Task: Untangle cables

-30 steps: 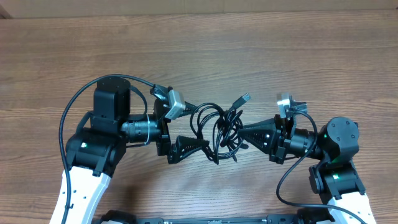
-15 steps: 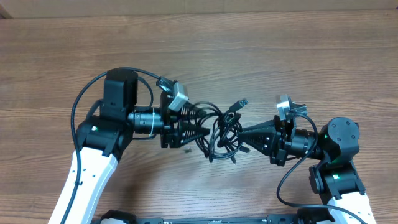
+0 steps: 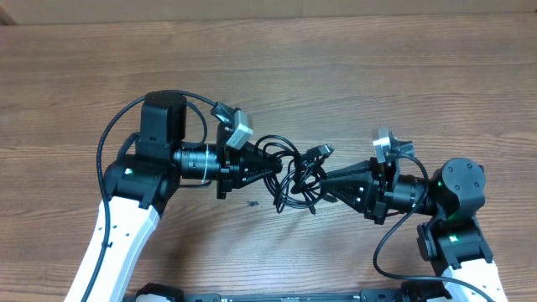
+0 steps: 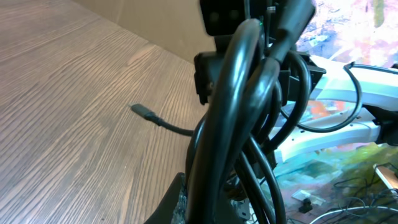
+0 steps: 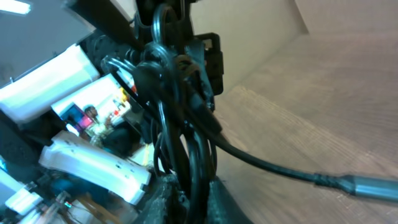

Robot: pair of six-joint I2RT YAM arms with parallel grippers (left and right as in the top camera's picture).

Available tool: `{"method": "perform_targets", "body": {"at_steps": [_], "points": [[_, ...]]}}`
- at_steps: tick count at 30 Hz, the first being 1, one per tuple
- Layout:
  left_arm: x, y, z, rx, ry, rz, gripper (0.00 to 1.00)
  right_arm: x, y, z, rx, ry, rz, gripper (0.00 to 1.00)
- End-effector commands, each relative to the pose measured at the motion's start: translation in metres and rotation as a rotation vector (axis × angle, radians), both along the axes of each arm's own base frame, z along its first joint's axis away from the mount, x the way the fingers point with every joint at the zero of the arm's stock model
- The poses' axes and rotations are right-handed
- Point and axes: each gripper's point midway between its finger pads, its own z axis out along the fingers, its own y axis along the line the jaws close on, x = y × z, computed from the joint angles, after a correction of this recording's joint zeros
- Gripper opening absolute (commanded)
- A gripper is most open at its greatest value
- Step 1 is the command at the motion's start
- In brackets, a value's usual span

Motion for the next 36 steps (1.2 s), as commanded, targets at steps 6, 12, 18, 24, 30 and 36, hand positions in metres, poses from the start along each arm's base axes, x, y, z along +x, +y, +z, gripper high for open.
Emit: {"method": "perform_targets", "body": {"at_steps": [6,12,18,24,30,36], "points": [[-0.005,-0.001,0.015,-0.052,0.007,-0.043,0.04,0.016,-0.005,-0.004,-0.012,0.04,-0.097,1.0],[0.011,0.016,0.015,-0.052,0.083,0.046,0.04,0.032,-0.012,-0.02,-0.042,0.125,-0.212,1.0],[0.037,0.05,0.015,-0.068,0.22,0.206,0.04,0.041,-0.017,-0.026,-0.057,0.155,-0.275,1.0],[0.045,0.063,0.015,-0.086,0.352,0.277,0.04,0.045,-0.019,-0.028,-0.044,0.207,-0.305,1.0],[0.054,0.064,0.022,-0.114,0.495,0.328,0.04,0.045,-0.019,-0.028,-0.044,0.208,-0.303,1.0],[0.082,0.076,0.009,-0.167,1.006,0.606,0.04,0.04,-0.016,-0.026,-0.04,0.202,-0.274,1.0]]}}
